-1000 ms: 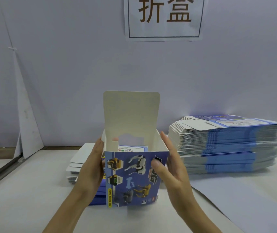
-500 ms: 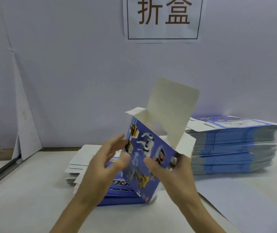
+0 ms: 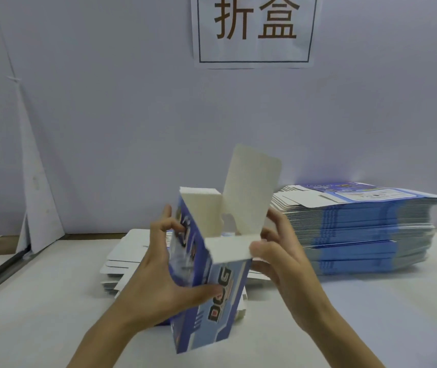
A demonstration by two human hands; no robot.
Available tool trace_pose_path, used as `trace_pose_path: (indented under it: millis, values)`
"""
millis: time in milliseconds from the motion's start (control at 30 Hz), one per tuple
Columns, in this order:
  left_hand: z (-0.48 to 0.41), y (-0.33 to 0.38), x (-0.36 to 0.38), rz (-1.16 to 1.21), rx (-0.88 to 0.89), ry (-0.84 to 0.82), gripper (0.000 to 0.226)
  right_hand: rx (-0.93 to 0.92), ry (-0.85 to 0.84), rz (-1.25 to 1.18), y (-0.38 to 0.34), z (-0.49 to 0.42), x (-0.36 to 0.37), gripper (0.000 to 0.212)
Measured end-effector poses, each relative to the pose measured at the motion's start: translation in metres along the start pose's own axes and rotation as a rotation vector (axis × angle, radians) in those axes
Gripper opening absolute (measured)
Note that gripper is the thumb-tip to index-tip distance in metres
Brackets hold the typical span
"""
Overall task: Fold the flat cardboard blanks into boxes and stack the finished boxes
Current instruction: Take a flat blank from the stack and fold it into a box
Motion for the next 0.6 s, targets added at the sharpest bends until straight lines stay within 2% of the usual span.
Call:
trace_pose_path:
  millis: [133,200,267,333,367,467,533,600]
  values:
    - [0.001,-0.004,-0.013,0.018,-0.014,-0.061,0.079,0.060,-0.160,0.146,0.003,0.004,0.013,0.071]
    - [0.002,0.002,-0.016,-0.060,0.040,-0.024,0.080,0.038,-0.172,0.188,-0.006,0.004,0.014,0.057]
    - [0.004,0.017,-0.014,-0.180,0.173,0.037,0.083,0.001,-0.067,0.159,-0.016,0.002,0.004,0.034]
    - [0.006,0.031,-0.008,-0.266,0.317,0.085,0.086,0.027,0.103,0.061,-0.018,0.000,-0.011,0.022]
    - [0.010,0.036,-0.005,-0.303,0.371,0.112,0.086,0.049,0.169,0.000,-0.016,0.000,-0.017,0.023]
    - [0.016,0.042,0.005,-0.446,0.492,0.193,0.079,0.206,0.295,-0.278,0.006,0.003,-0.028,0.046]
    - [0.016,0.043,0.003,-0.403,0.476,0.250,0.089,0.410,0.329,-0.515,0.031,0.007,-0.026,0.057]
    - [0.009,0.043,-0.003,-0.304,0.426,0.265,0.093,0.599,0.302,-0.641,0.046,0.015,-0.016,0.054]
Point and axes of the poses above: each hand's wrist, its own z-axis away from the middle knuckle, its own x-axis out of the palm, y = z × x, the point moved 9 cm from there along -z, towards the middle knuckle, and after that the axes turned 4 degrees about -x, right-handed, at the moved point
